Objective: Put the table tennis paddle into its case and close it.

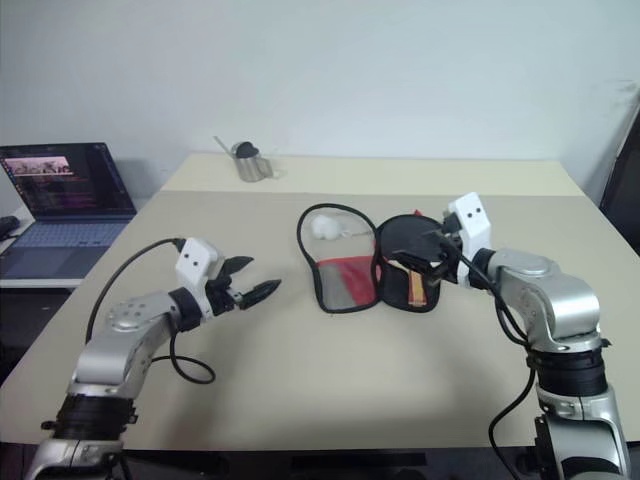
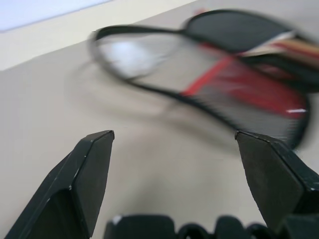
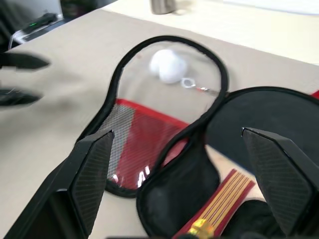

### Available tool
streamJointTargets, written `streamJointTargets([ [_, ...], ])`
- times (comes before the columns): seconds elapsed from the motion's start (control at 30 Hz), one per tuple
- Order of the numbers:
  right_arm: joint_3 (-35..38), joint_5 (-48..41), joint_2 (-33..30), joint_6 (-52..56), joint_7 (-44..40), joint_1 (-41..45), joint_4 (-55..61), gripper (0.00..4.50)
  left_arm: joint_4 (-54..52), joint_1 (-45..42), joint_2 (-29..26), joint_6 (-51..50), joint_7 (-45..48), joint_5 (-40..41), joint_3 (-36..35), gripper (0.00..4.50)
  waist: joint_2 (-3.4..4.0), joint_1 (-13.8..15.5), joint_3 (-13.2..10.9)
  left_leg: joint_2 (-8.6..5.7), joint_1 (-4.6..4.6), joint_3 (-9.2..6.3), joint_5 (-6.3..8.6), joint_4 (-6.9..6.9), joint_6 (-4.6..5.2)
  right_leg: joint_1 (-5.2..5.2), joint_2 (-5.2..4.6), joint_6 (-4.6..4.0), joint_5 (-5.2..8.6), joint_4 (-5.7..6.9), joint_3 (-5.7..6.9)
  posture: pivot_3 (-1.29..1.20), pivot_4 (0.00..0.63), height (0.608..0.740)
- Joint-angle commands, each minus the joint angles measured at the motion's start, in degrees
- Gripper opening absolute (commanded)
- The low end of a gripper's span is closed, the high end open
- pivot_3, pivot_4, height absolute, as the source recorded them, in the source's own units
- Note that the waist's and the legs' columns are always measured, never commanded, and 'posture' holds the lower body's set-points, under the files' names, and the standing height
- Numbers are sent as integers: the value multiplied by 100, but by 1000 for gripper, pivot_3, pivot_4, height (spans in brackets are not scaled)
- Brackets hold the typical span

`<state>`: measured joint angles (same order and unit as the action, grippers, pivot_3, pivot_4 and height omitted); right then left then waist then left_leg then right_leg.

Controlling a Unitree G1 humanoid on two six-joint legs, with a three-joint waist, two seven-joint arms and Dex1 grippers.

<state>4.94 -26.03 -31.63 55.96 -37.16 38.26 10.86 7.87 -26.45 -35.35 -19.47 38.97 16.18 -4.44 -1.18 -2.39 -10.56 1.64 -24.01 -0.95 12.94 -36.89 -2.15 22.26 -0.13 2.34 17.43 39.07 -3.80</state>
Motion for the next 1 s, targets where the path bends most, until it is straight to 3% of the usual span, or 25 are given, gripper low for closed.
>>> streamJointTargets([
  [0.03,3,-76,-247,-212,-230,-112,189,4474,680,-487,123,368,-302,-358,8,4255,0,45,0,0,0,0,0,-1,0,0,0,0,0,0,1,0,150,740],
  [0.53,539,-428,-1123,-467,-951,-972,587,4474,4501,-2436,1278,1901,-373,-1251,485,4255,-2,77,-1,-10,-16,-4,0,-8,0,1,-2,0,0,-4,16,0,150,740],
  [0.77,774,-528,-1540,-791,-1270,-1421,660,4474,5270,-2802,1583,2304,-179,-1468,582,4255,-3,56,-1,-17,-18,-2,0,-10,0,1,3,1,0,0,21,0,150,740],
  [1.0,844,-529,-1573,-875,-1101,-1521,595,4474,5561,-3173,2042,2537,43,-1527,652,4255,-4,76,-2,-19,-18,3,-1,-11,0,0,3,1,0,0,20,0,150,740],
])
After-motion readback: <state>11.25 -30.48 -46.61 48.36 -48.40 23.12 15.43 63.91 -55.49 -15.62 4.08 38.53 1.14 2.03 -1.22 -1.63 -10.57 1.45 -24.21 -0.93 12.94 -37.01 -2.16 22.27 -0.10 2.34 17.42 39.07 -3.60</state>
